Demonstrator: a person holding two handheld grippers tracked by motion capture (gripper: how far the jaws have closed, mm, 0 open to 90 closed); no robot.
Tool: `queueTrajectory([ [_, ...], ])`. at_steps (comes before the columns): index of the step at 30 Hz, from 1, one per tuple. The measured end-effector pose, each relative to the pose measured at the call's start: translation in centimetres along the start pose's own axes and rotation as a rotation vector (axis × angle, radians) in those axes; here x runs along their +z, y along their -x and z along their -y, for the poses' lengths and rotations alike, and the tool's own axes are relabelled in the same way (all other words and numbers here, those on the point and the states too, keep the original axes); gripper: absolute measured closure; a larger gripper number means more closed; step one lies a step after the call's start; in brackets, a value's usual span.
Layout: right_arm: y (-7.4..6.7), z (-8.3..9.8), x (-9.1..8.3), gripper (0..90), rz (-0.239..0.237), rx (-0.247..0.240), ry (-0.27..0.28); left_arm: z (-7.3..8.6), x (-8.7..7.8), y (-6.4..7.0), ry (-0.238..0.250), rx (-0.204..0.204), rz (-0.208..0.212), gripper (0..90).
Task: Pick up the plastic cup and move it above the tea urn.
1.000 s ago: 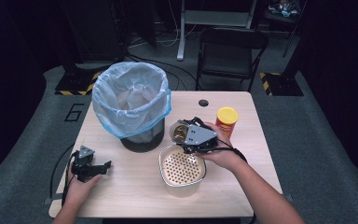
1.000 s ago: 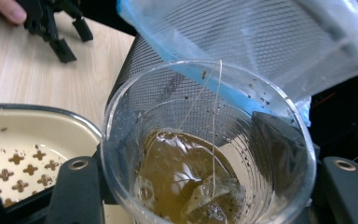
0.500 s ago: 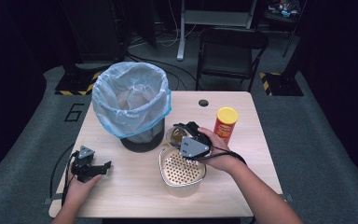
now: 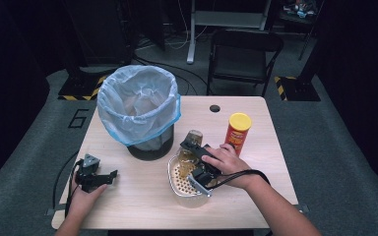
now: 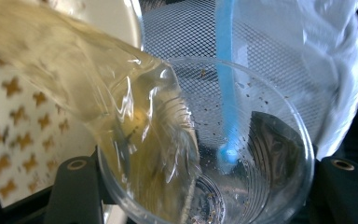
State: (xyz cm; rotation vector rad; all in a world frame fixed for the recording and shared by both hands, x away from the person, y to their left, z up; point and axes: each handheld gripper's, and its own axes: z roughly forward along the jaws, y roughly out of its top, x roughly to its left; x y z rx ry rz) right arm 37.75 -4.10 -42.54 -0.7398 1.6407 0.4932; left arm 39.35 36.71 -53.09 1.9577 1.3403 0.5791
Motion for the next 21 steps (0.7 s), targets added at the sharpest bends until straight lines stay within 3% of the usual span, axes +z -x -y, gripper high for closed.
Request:
queueTrajectory([
  [2,-0.2,-0.2,-0.3,35.0,0.018,-0.108,-0.013,0.0,0.0,0.0,-0.002,0.004,0.000,13.2],
  [5,-0.3,-0.4,-0.4,34.8,0.021,-0.161,-0.025,0.0,0.0,0.0,-0.002,0.004,0.000,13.2],
  [8,-0.2,-0.6,-0.6,34.7,0.035,-0.259,-0.025,0.0,0.0,0.0,-0.002,0.004,0.000,13.2],
  [9,-0.3,-0.7,-0.7,34.7,-0.003,-0.299,-0.022,0.0,0.0,0.0,-0.001,0.004,0.000,13.2],
  [13,-0.1,-0.8,-1.1,34.6,0.008,-0.325,-0.014,0.0,0.0,0.0,-0.001,0.004,0.000,13.2],
  [15,0.1,-0.7,-1.4,34.5,0.023,-0.309,-0.021,0.0,0.0,0.0,-0.001,0.003,0.000,13.2],
  [21,0.3,-0.8,-1.5,34.2,0.012,-0.333,-0.010,0.0,0.0,0.0,-0.002,0.004,0.000,13.2],
])
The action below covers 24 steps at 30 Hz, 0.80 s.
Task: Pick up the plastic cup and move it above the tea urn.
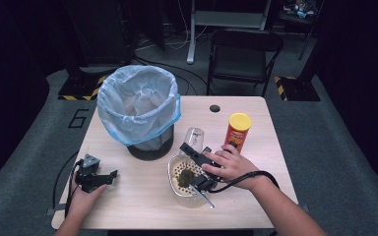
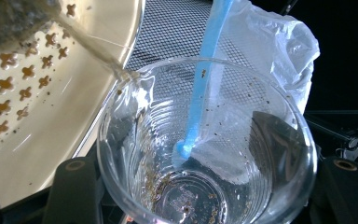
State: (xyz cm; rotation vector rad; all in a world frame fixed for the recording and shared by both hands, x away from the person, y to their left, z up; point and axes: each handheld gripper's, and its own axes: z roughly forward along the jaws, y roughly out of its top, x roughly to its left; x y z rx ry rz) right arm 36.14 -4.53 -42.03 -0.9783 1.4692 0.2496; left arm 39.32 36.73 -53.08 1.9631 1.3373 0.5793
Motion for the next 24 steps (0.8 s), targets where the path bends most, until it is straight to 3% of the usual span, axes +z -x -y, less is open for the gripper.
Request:
queueTrajectory([
  [6,0.19,0.08,-0.05,33.9,-0.012,0.039,0.008,0.00,0.00,0.01,0.000,-0.001,0.000,13.2],
  [8,0.34,0.05,-0.10,33.9,0.019,0.050,-0.001,0.00,0.01,0.01,0.001,-0.001,0.000,13.2],
  [9,0.31,-0.03,-0.06,33.8,-0.013,0.039,0.011,0.00,0.01,0.01,0.001,-0.001,0.000,13.2],
  [11,0.19,-0.08,-0.03,33.8,-0.023,0.043,0.018,0.00,0.01,0.01,0.001,-0.001,0.000,13.2],
  [15,0.28,-0.06,-0.04,33.6,-0.020,0.046,0.020,0.00,0.00,0.00,0.001,0.000,0.000,13.2],
  [16,0.39,-0.01,-0.08,33.6,0.026,0.058,0.009,0.00,0.00,0.00,0.001,0.000,0.000,13.2],
  [20,0.52,0.01,-0.07,33.5,0.024,0.053,0.016,0.00,0.01,0.00,0.001,-0.001,0.000,13.2],
  [21,0.46,-0.06,-0.08,33.5,-0.007,0.040,0.022,0.00,0.01,0.00,0.001,-0.001,0.000,13.2],
  [24,0.39,-0.11,-0.07,33.4,-0.008,0.041,0.023,0.00,0.00,0.00,0.001,0.000,0.000,13.2],
])
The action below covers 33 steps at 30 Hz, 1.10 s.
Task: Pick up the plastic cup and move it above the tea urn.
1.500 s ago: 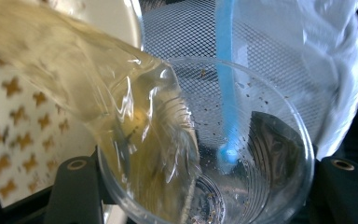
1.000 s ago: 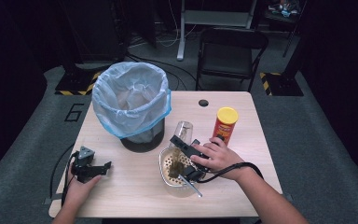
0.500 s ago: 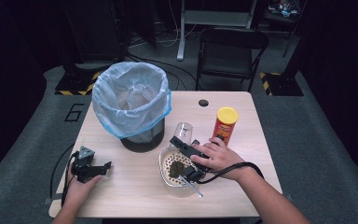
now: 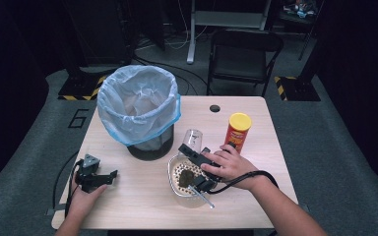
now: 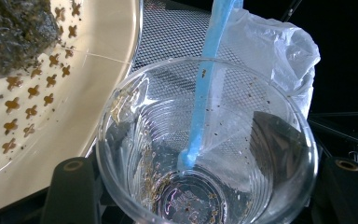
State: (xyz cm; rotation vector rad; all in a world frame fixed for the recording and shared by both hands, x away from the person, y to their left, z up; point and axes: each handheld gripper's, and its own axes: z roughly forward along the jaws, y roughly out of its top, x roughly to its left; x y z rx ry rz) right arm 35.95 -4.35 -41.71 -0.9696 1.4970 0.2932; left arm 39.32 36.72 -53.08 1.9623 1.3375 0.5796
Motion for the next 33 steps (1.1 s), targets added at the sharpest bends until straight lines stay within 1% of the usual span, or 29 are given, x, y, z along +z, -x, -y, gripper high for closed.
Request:
queueTrajectory([
  [1,-0.02,-0.01,0.04,33.4,-0.002,-0.005,0.004,0.00,0.00,0.00,0.000,0.000,0.000,13.2],
  [9,0.00,-0.02,-0.04,33.1,0.004,0.007,0.001,0.00,0.00,0.00,0.000,0.000,0.000,13.2],
  [12,0.02,-0.05,-0.03,33.0,0.007,0.003,0.004,0.00,0.00,0.00,0.000,0.000,0.000,13.2],
  [13,0.09,-0.04,-0.09,33.0,0.049,0.010,-0.008,0.00,0.00,0.00,0.000,0.000,0.000,13.2],
  [19,-0.03,-0.16,-0.10,33.0,0.068,0.016,-0.014,0.00,0.01,0.00,0.001,0.000,0.000,13.2],
  [21,-0.10,-0.19,-0.10,33.0,0.076,0.023,-0.013,0.00,0.00,0.00,0.000,0.000,0.000,13.2],
  [22,-0.29,-0.17,-0.17,33.0,0.077,0.054,-0.019,0.00,0.00,0.00,0.000,0.000,0.000,13.2],
  [27,-0.28,-0.22,-0.17,32.9,0.093,0.062,-0.024,0.00,0.00,0.00,0.000,0.000,0.000,13.2],
  [29,0.16,-0.29,-0.07,32.8,0.101,0.020,-0.009,0.00,0.00,0.00,0.000,0.000,0.000,13.2],
  [30,0.02,-0.28,-0.12,32.8,0.108,0.050,-0.015,0.00,0.00,0.00,0.000,0.000,0.000,13.2],
  [31,0.03,-0.28,-0.13,32.8,0.112,0.060,-0.016,0.00,0.00,0.00,0.000,-0.001,0.000,13.2],
  [33,0.03,-0.30,-0.10,32.8,0.116,0.062,-0.014,0.00,0.00,0.00,0.000,-0.001,0.000,13.2],
])
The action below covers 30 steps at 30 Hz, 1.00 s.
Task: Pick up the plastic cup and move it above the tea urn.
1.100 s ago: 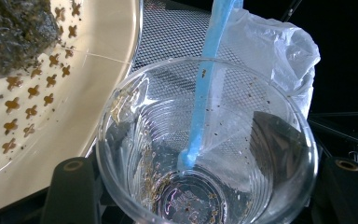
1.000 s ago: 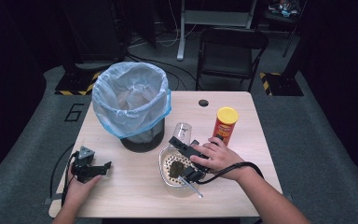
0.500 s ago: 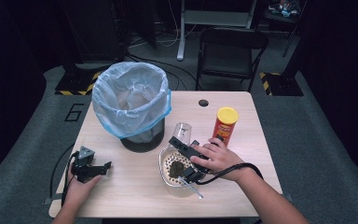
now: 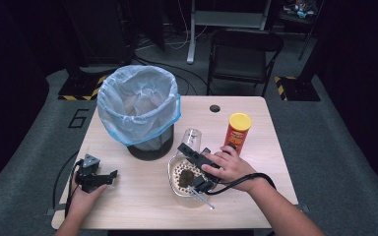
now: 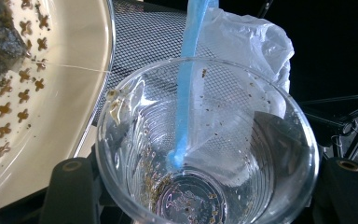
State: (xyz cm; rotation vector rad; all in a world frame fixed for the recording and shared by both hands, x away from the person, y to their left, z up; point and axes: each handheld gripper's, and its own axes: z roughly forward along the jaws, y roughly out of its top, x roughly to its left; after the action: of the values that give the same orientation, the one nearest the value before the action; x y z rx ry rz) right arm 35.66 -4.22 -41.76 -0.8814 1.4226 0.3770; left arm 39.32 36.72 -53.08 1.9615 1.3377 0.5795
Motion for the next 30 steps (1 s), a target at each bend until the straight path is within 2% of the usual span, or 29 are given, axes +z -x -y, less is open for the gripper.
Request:
queueTrajectory([
  [5,-0.2,0.0,0.0,32.9,0.016,0.022,-0.005,0.0,0.0,0.0,0.000,0.001,0.000,13.2],
  [8,-0.4,0.0,-0.1,32.8,0.044,0.037,-0.017,0.0,0.0,0.0,0.000,0.000,0.000,13.2],
  [9,-0.4,0.0,-0.1,32.7,0.054,0.054,-0.017,0.0,0.0,0.0,0.000,0.001,0.000,13.2],
  [10,-0.7,0.0,-0.2,32.7,0.063,0.129,-0.024,0.0,0.0,0.0,0.000,0.000,0.000,13.2],
  [12,-0.5,0.1,-0.2,32.7,0.071,0.182,-0.015,0.0,0.0,0.0,0.000,0.000,0.000,13.2],
  [13,-0.2,0.3,-0.2,32.8,0.082,0.177,-0.013,0.0,0.0,0.0,0.000,0.001,0.000,13.2],
  [15,-0.1,0.4,-0.3,32.8,0.082,0.234,-0.019,0.0,0.0,0.0,0.000,0.000,0.000,13.2],
  [16,0.1,0.5,-0.3,32.8,0.095,0.240,-0.016,0.0,0.0,0.0,0.000,0.000,0.000,13.2],
  [19,0.2,0.6,-0.3,32.9,0.102,0.314,-0.012,0.0,0.0,0.0,0.000,0.001,0.000,13.2],
  [20,0.4,0.6,-0.3,32.9,0.111,0.313,-0.006,0.0,0.0,0.0,0.000,0.000,0.000,13.2],
  [21,0.4,0.7,-0.3,32.9,0.100,0.373,-0.007,0.0,0.0,0.0,0.000,0.000,0.000,13.2],
  [22,0.5,0.9,-0.2,32.9,0.097,0.409,-0.005,0.0,0.0,0.0,0.000,0.001,0.000,13.2],
  [26,0.8,1.2,-0.1,32.9,0.111,0.522,-0.004,0.0,0.0,0.0,0.000,0.001,0.000,13.2],
  [27,1.0,1.3,-0.1,32.9,0.110,0.579,0.004,0.0,0.0,0.0,0.000,0.001,0.000,13.2],
  [29,1.3,1.6,-0.1,32.8,0.120,0.651,0.003,0.0,0.0,0.0,0.000,0.001,0.000,13.2],
  [30,1.5,1.8,-0.1,32.8,0.119,0.709,0.009,0.0,0.0,0.0,0.000,0.000,0.000,13.2],
])
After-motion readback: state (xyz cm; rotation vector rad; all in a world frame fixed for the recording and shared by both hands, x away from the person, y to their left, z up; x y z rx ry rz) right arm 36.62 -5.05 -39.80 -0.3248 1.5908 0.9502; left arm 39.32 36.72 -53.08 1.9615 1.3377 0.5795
